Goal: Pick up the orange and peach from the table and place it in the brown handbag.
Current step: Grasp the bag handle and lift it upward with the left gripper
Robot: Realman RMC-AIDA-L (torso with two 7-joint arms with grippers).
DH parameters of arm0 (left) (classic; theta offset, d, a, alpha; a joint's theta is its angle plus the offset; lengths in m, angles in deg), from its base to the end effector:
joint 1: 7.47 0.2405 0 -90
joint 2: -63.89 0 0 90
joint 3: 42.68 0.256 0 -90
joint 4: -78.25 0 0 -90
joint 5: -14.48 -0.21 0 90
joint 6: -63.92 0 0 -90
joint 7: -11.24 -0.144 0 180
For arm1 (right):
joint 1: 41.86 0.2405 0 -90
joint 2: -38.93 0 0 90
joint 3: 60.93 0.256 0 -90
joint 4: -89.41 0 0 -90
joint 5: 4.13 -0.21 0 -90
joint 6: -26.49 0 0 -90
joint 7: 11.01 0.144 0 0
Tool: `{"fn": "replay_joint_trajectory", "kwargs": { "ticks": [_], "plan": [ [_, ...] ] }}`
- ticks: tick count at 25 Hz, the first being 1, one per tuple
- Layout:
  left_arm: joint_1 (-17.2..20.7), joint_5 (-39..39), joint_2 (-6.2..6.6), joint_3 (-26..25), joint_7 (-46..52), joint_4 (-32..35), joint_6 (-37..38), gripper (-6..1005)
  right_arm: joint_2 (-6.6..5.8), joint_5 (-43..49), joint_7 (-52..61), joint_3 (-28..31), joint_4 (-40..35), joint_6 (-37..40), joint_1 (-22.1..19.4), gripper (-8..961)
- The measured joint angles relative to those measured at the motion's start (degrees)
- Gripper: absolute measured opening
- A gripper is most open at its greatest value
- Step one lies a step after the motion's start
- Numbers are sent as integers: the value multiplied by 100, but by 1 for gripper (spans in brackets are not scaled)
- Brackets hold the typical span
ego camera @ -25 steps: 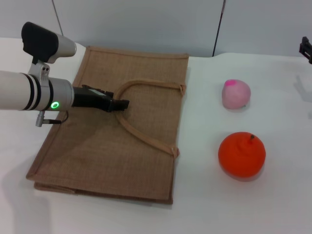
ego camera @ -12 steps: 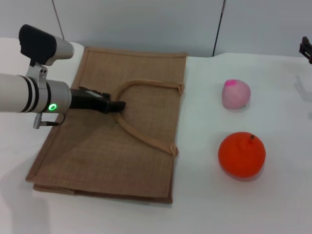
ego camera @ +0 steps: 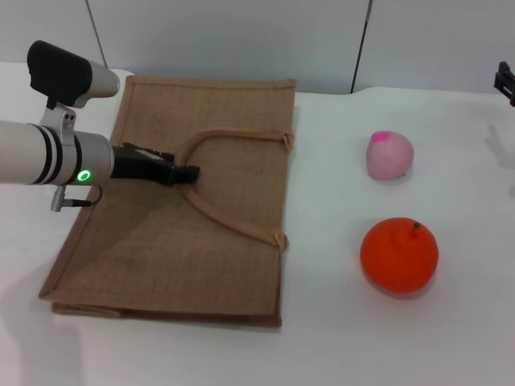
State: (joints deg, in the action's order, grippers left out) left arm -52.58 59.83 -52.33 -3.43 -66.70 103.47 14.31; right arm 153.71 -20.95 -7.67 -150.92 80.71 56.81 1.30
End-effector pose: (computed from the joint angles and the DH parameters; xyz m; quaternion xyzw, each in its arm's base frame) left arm -0.2861 0.4262 -0.0113 -0.8775 -0.3687 -0.0398 0.3041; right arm 0.3062 0.4508 0.0182 -0.7221 0.2752 0.1357 0.6200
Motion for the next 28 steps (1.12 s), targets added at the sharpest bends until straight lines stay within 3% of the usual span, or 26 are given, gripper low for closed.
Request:
{"fn": "replay_joint_trajectory", "kwargs": {
  "ticks": [16, 21, 28],
  "plan": [
    [-11, 387, -9, -37, -69, 46, 157, 327, -9, -12, 0, 0, 0, 0, 0, 836],
    [-21, 430, -13, -35, -86, 51, 215, 183, -9, -18, 0, 0, -21, 0, 0, 836],
    [-24, 759, -15, -7, -399, 77, 238, 134, -17, -23, 0, 0, -2, 0, 0, 836]
  ]
}}
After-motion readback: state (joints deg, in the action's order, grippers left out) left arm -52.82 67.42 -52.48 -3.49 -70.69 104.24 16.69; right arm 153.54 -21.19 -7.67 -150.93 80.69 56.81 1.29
